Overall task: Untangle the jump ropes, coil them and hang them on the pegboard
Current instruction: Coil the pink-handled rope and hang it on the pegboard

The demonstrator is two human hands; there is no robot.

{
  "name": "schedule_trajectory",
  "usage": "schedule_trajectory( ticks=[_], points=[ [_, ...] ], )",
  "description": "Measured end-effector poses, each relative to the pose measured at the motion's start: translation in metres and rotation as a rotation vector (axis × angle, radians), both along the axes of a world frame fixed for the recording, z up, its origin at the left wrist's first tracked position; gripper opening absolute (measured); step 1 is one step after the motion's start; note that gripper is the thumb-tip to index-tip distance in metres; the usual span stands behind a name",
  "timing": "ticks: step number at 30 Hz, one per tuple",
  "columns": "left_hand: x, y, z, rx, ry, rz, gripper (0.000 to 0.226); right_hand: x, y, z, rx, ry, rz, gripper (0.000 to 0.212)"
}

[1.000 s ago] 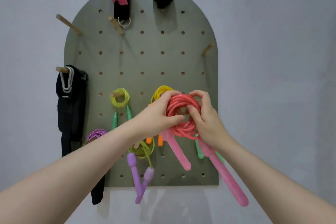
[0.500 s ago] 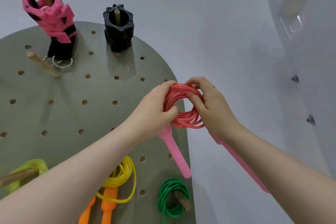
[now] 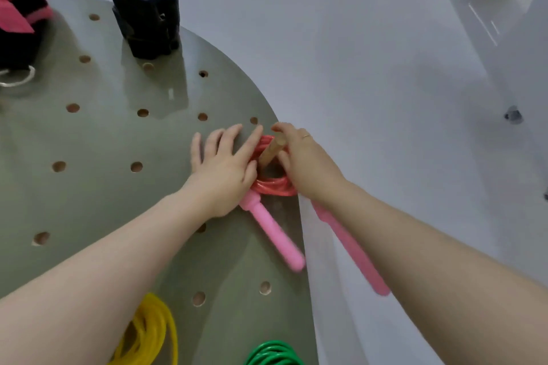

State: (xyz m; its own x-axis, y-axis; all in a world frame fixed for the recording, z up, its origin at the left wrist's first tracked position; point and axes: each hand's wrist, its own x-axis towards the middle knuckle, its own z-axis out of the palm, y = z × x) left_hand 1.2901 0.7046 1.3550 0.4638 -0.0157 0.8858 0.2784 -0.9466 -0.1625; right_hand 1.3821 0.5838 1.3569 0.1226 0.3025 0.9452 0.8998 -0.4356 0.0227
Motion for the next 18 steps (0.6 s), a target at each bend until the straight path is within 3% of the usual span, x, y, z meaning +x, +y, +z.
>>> schedule_trajectory(
  ticks=[1,3,9,14,18],
  points=[
    [0.004,0.002,0.000,0.006,0.028,0.076,0.057,0.004,0.007,-0.005,-0.036,-0.088,-0.200,0.048],
    [0.005,0.001,0.004,0.019,0.113,0.087,0.060,0.009,0.013,-0.011,-0.045,-0.184,-0.331,0.057],
    [-0.013,-0.008,-0.010,-0.011,0.271,0.046,0.076,-0.001,0.004,-0.019,-0.177,0.167,0.014,0.064],
    [-0.045,-0.021,-0.034,-0.003,0.181,-0.031,0.081,-0.042,-0.015,-0.046,0.044,0.077,-0.020,0.060],
    [-0.080,-0.033,-0.049,0.033,0.153,-0.092,0.078,-0.074,-0.023,-0.075,0.055,0.091,0.032,0.057]
  ],
)
